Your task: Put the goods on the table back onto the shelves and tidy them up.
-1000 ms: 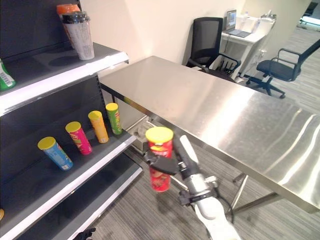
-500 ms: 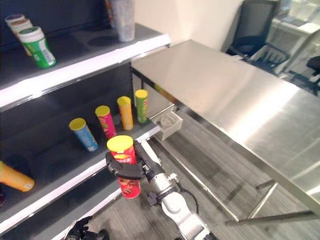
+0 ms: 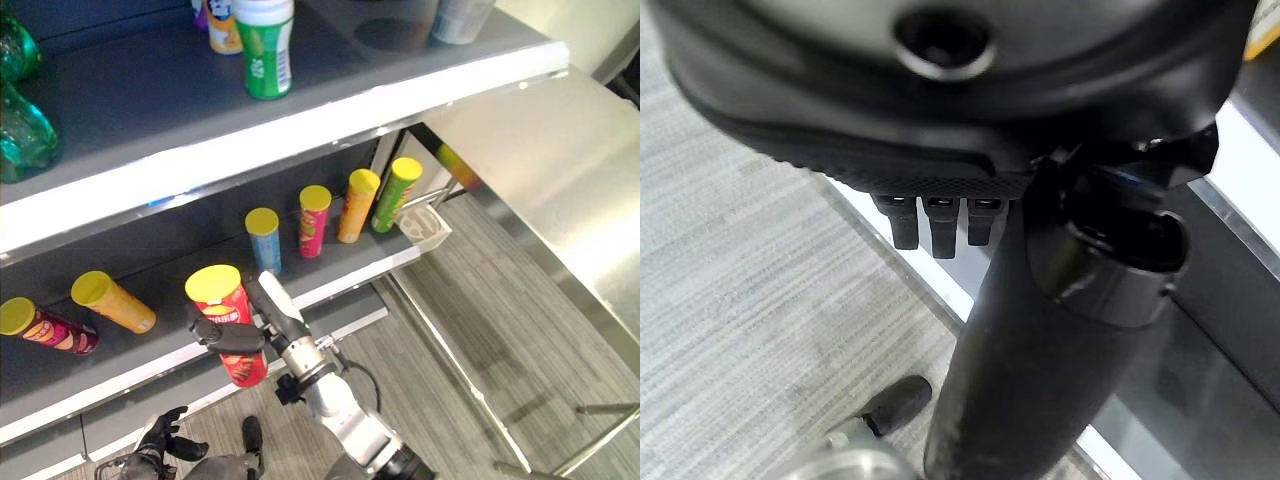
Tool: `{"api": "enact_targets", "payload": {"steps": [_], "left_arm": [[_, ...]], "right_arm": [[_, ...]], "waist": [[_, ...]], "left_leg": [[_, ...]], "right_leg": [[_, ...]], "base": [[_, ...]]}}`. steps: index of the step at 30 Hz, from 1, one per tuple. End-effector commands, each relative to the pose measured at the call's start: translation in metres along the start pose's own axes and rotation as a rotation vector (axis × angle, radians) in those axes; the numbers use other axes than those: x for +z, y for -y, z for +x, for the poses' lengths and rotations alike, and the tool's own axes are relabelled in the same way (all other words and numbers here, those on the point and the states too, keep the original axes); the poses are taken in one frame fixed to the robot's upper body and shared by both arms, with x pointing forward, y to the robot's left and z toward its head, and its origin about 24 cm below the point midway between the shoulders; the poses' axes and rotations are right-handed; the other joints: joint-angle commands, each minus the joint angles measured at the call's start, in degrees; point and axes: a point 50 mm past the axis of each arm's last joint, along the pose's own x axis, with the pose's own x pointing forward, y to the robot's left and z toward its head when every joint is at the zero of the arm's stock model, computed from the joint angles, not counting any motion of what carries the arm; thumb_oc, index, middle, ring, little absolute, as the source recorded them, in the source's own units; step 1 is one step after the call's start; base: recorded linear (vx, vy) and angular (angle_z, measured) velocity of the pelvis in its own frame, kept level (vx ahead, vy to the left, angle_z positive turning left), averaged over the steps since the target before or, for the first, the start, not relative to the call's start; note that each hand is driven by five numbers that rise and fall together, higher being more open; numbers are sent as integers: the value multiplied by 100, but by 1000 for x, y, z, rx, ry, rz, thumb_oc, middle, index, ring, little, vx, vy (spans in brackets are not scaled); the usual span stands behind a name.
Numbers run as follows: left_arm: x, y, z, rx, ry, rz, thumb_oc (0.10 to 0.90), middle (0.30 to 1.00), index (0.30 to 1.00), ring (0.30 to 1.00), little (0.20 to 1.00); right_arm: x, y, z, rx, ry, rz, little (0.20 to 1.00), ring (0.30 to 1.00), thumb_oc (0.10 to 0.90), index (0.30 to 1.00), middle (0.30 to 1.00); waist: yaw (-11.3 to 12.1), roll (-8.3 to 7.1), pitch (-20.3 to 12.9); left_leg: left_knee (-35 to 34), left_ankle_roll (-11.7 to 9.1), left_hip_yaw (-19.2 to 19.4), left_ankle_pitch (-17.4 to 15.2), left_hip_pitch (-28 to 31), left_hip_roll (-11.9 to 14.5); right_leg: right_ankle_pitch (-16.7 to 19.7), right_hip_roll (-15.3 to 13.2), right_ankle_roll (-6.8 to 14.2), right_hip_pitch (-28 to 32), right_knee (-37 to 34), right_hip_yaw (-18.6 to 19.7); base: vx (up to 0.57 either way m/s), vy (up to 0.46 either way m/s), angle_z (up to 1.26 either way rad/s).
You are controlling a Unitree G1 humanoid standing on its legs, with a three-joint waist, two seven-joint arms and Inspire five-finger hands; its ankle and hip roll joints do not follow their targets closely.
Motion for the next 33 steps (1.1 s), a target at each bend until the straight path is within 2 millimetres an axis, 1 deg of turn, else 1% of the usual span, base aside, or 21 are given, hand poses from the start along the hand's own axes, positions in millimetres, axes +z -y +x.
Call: {"api": "enact_targets", "payload": {"steps": [1, 2, 3, 4, 6, 7, 12, 14, 16, 18, 20, 22, 24, 25, 26, 27, 28, 29, 31, 32, 33], "left_arm": [[-2, 13, -3, -56, 22, 56, 800, 900, 900, 900, 900], [-2, 14, -3, -64, 20, 60, 800, 900, 900, 900, 900], [-1, 15, -3, -69, 23, 65, 800, 900, 900, 900, 900], [-1, 15, -3, -69, 24, 65, 800, 900, 900, 900, 900], [-2, 15, -3, -67, 16, 69, 800, 900, 900, 900, 900], [-6, 16, -5, -67, 10, 48, 800, 900, 900, 900, 900], [-14, 20, -8, -77, -21, 19, 800, 900, 900, 900, 900], [-21, 21, -11, -75, -47, -2, 800, 900, 900, 900, 900], [-21, 23, -11, -78, -43, -1, 800, 900, 900, 900, 900], [-18, 24, -11, -79, -24, 6, 800, 900, 900, 900, 900], [-15, 24, -10, -76, -11, 0, 800, 900, 900, 900, 900], [-8, 22, -8, -64, 7, -16, 800, 900, 900, 900, 900], [-6, 20, -7, -53, 11, -31, 800, 900, 900, 900, 900], [-10, 20, -8, -50, -2, -30, 800, 900, 900, 900, 900], [-13, 19, -9, -46, -13, -32, 800, 900, 900, 900, 900], [-16, 17, -9, -28, -28, -43, 800, 900, 900, 900, 900], [-16, 17, -9, -23, -31, -49, 800, 900, 900, 900, 900], [-15, 17, -8, -22, -32, -47, 800, 900, 900, 900, 900], [-12, 18, -8, -32, -16, -24, 800, 900, 900, 900, 900], [-12, 24, -9, -53, -15, -6, 800, 900, 900, 900, 900], [-11, 26, -9, -70, -8, 11, 800, 900, 900, 900, 900]], "right_arm": [[60, 21, 19, -69, 347, 24, 300, 300, 400, 300, 300], [57, 23, 17, -69, 335, 20, 300, 300, 400, 300, 300], [54, 23, 14, -68, 322, 15, 300, 300, 400, 300, 300], [54, 23, 14, -68, 322, 15, 300, 300, 400, 300, 300], [51, 27, 8, -77, 305, 11, 300, 300, 400, 300, 300], [48, 29, 6, -77, 294, 7, 300, 300, 400, 300, 300], [45, 30, 0, -78, 279, 11, 300, 300, 400, 300, 300], [41, 27, -5, -63, 253, 26, 300, 300, 400, 300, 300], [39, 25, -8, -46, 244, 42, 300, 300, 400, 300, 300], [38, 24, -9, -34, 237, 54, 300, 300, 400, 300, 300], [36, 23, -9, -26, 231, 68, 300, 300, 400, 300, 300], [36, 24, -8, -30, 235, 68, 300, 300, 400, 300, 300], [34, 25, -7, -34, 231, 57, 300, 300, 400, 300, 300], [34, 25, -8, -37, 230, 57, 300, 300, 400, 300, 300], [34, 24, -8, -39, 229, 58, 300, 300, 400, 300, 300], [32, 24, -9, -49, 227, 61, 300, 300, 400, 300, 300], [31, 24, -9, -55, 222, 61, 300, 300, 400, 300, 300], [29, 26, -9, -67, 210, 54, 300, 300, 400, 300, 300], [27, 28, -12, -76, 200, 39, 300, 300, 400, 300, 300], [26, 30, -14, -83, 193, 24, 300, 300, 400, 300, 300], [26, 32, -15, -99, 190, 16, 300, 300, 400, 300, 300]], "waist": [[-286, 6, -60], [-362, -14, -75], [-392, -37, -99], [-391, -37, -109], [-391, -83, -182], [-346, -70, -276], [-318, -64, -371], [-296, -47, -417], [-292, -32, -408], [-285, -19, -332], [-255, -31, -241], [-265, -76, -134], [-265, -87, -138], [-259, -80, -143], [-267, -96, -176], [-277, -113, -204], [-294, -76, -211], [-335, -5, -214], [-458, 127, -244], [-585, 227, -249], [-646, 263, -234]], "left_leg": [[12, -458, 361, -510, 159, 45], [12, -439, 313, -545, 175, -22], [12, -433, 293, -576, 193, -88], [12, -434, 296, -558, 173, -85], [12, -442, 182, -570, 217, -169], [12, -461, 181, -576, 206, -146], [12, -494, 143, -604, 279, -110], [12, -534, 166, -619, 357, -74], [12, -562, 188, -621, 395, -49], [12, -589, 194, -560, 353, -47], [191, -611, 217, -541, 209, -71], [658, -699, 299, -628, -159, -21], [925, -765, 371, -715, -335, 127], [973, -792, 356, -781, -281, 221], [973, -801, 340, -777, -250, 291], [1026, -840, 300, -767, -140, 534], [1091, -880, 221, -713, -92, 649], [1155, -930, 91, -656, 7, 737], [1180, -1025, -209, -657, 201, 725], [989, -1003, -207, -921, 444, 686], [843, -948, -149, -1066, 557, 605]], "right_leg": [[292, 627, -156, 99, -586, 151], [257, 882, -162, 67, -643, 346], [205, 1015, -186, 158, -788, 478], [239, 1019, -192, 153, -821, 476], [250, 1178, -266, 401, -1154, 716], [295, 1167, -271, 553, -1399, 636], [337, 1189, -274, 799, -1727, 559], [365, 1209, -274, 976, -1945, 522], [377, 1229, -277, 1049, -2056, 507], [388, 1233, -292, 1039, -2110, 481], [413, 1187, -305, 997, -2086, 453], [431, 1080, -320, 898, -2032, 374], [446, 966, -325, 776, -1958, 327], [435, 916, -313, 775, -1917, 344], [450, 841, -309, 722, -1882, 347], [460, 659, -283, 591, -1809, 354], [440, 623, -278, 503, -1750, 349], [423, 607, -267, 410, -1667, 367], [449, 579, -249, 182, -1500, 436], [440, 550, -220, 94, -1338, 480], [467, 512, -212, 14, -1233, 565]], "base": [[69, 33, 21], [52, 21, 42], [31, 14, 61], [45, 2, 61], [94, -94, 32], [99, -125, 13], [76, -69, 8], [81, -65, 2], [53, -55, 0], [6, -23, 1], [-71, -26, 0], [-142, -7, 4], [-87, 60, 41], [-33, 104, 51], [-62, 187, 29], [-103, 195, 9], [-122, 232, -2], [-104, 199, -11], [-97, 271, -8], [-88, 318, 5], [-115, 335, 21]]}}
